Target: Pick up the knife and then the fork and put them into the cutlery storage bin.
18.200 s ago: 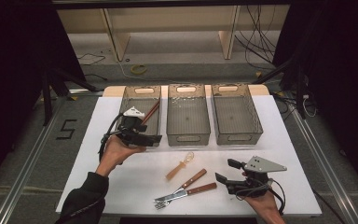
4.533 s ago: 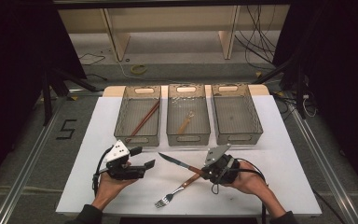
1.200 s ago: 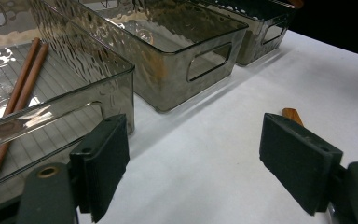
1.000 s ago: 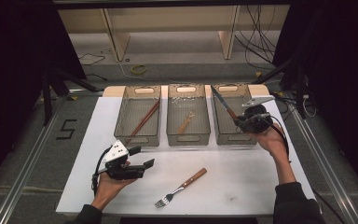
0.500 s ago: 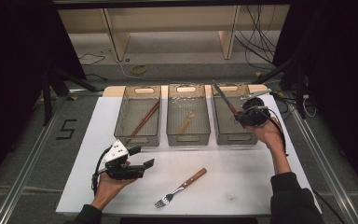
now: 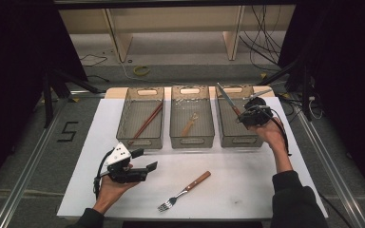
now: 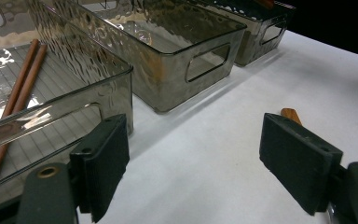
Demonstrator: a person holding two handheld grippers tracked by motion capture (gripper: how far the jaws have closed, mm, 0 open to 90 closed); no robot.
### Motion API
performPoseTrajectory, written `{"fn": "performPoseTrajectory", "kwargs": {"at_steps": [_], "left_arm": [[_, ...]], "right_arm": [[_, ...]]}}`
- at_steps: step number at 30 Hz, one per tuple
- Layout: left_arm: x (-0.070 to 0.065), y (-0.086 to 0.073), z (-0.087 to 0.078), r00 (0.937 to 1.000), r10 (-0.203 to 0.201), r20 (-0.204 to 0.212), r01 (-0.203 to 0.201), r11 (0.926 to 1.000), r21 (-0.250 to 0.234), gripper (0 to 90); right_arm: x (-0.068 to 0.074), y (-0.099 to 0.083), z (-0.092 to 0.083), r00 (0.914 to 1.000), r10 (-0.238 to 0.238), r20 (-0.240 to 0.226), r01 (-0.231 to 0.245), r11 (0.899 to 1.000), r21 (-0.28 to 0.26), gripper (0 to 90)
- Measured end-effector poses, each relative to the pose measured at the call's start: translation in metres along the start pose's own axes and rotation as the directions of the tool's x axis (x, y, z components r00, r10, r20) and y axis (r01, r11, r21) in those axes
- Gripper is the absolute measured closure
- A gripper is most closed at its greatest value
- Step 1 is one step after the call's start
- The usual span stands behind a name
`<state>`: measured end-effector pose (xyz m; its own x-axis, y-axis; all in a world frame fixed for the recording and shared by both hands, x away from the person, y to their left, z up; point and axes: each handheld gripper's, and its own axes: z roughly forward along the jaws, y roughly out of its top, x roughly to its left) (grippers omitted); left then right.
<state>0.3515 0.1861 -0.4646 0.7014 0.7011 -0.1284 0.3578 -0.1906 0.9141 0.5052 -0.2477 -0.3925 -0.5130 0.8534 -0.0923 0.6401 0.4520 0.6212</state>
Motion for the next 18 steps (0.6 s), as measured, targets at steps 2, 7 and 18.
{"fn": "performPoseTrajectory", "kwargs": {"at_steps": [2,7,18], "left_arm": [[0.0,0.0,0.0,1.0,0.0,0.001,0.0,1.0,0.001,23.3],[0.0,0.0,0.0,1.0,-0.003,0.001,0.003,1.0,-0.001,23.3],[0.0,0.0,0.0,1.0,-0.004,-0.001,0.004,1.0,-0.005,23.1]], "right_arm": [[0.0,0.0,0.002,1.0,0.001,0.001,-0.001,1.0,0.008,76.8],[0.0,0.001,0.007,1.0,0.006,0.0,-0.006,1.0,0.03,76.7],[0.003,0.006,0.013,0.9997,0.012,-0.022,-0.011,0.999,0.049,54.7]]}}
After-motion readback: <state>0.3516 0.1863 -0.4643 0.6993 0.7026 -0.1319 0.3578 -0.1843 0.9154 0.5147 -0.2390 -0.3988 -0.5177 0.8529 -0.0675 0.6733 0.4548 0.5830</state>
